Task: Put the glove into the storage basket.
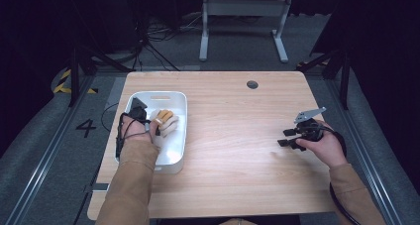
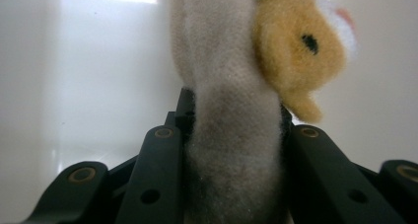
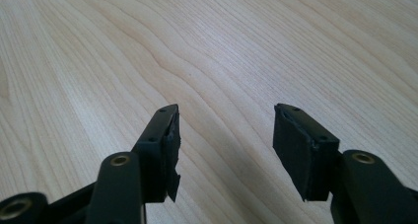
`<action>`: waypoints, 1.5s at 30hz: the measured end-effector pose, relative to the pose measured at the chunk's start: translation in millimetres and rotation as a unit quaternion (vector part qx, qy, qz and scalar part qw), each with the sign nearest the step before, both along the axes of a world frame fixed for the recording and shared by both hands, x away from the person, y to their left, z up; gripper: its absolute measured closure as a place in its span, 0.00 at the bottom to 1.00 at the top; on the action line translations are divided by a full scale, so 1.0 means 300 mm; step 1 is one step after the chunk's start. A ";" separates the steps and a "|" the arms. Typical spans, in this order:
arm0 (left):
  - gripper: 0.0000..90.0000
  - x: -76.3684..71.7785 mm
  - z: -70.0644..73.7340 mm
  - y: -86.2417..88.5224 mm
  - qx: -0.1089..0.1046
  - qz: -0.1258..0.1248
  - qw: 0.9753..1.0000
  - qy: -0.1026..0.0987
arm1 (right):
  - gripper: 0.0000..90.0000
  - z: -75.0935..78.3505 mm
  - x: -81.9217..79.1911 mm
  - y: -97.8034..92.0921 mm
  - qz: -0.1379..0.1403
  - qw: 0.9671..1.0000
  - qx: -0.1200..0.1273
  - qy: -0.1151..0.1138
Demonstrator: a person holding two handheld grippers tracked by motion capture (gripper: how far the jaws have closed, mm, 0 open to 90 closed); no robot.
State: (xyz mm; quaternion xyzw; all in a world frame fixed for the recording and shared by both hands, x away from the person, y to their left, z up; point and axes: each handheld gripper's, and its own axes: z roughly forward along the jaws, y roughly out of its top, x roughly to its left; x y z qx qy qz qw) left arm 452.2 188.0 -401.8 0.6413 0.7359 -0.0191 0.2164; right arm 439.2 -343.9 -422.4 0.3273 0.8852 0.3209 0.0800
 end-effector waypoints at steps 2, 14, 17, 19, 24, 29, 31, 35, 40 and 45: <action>0.78 0.001 -0.002 -0.003 -0.005 0.001 1.000 -0.001 | 0.50 -0.001 0.000 0.000 0.000 1.000 0.000 0.000; 0.72 0.003 -0.027 -0.010 -0.001 -0.003 1.000 0.003 | 0.49 -0.005 0.002 0.000 0.003 1.000 -0.002 0.000; 0.72 0.004 -0.032 -0.011 -0.002 -0.005 1.000 0.006 | 0.49 -0.005 0.002 0.002 0.003 1.000 -0.003 0.001; 0.72 0.004 -0.035 -0.012 0.000 -0.004 1.000 0.004 | 0.49 -0.006 0.002 0.003 0.002 1.000 -0.003 0.001; 0.72 0.005 -0.042 -0.011 0.002 -0.005 1.000 0.012 | 0.49 -0.008 0.002 0.004 0.004 1.000 -0.004 0.003; 0.70 0.006 -0.045 -0.014 0.001 -0.002 1.000 0.015 | 0.49 -0.008 0.003 0.001 0.003 1.000 -0.003 0.002; 0.67 0.006 -0.047 -0.014 0.001 -0.006 1.000 0.016 | 0.49 -0.008 0.003 0.000 0.003 1.000 -0.003 0.002; 0.45 0.008 -0.056 -0.024 0.020 -0.004 1.000 0.018 | 0.49 -0.009 0.003 0.002 0.003 1.000 -0.003 0.002; 0.26 0.005 -0.048 -0.045 0.048 -0.006 0.999 0.014 | 0.49 -0.012 0.002 0.005 0.002 1.000 -0.004 0.006; 0.25 -0.007 -0.026 -0.060 0.064 -0.017 0.998 0.001 | 0.49 -0.014 0.004 0.003 0.002 1.000 -0.004 0.006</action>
